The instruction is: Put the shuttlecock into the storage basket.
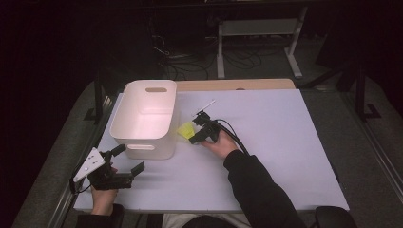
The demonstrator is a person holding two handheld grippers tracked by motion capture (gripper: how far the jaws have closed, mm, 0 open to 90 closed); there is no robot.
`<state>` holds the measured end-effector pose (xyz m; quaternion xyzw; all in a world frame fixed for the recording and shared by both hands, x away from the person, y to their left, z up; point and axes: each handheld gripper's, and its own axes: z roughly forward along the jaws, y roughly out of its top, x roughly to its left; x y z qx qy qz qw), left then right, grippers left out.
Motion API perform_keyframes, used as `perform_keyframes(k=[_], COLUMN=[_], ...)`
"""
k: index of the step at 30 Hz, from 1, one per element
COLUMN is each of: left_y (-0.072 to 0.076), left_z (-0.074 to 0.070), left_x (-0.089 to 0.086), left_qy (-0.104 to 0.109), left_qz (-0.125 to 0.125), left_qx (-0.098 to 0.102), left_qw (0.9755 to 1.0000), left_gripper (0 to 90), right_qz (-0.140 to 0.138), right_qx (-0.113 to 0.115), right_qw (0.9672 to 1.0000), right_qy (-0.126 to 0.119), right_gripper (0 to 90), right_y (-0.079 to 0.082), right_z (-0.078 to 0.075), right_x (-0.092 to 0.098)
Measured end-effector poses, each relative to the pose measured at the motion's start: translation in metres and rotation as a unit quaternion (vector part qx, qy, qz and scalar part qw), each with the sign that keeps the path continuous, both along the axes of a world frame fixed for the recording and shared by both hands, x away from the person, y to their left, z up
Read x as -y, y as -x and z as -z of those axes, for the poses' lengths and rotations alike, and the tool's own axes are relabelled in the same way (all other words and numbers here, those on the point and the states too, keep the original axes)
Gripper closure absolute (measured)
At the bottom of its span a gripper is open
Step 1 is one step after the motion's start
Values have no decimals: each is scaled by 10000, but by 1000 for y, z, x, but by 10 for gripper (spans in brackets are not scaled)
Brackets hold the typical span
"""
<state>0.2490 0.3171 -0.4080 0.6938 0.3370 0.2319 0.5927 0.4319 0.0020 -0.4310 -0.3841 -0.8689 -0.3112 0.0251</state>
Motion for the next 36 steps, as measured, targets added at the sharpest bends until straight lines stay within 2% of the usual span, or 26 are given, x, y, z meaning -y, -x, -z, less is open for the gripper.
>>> perform_keyframes(k=[5, 22, 36], left_y=[0, 0, 0], left_z=[0, 0, 0], left_x=[0, 0, 0], left_qy=[4, 0, 0], left_qz=[-2, -6, -14], left_qx=[4, 8, 1], left_qw=[10000, 10000, 10000], left_gripper=[0, 0, 0], right_qz=[8, 117, 205], right_qx=[-11, 188, 357], right_qw=[10000, 9997, 9989], right_qy=[29, -89, -206], right_gripper=[633, 634, 634], right_y=[0, 0, -4], right_z=[-2, -17, -38], right_x=[2, 13, 30])
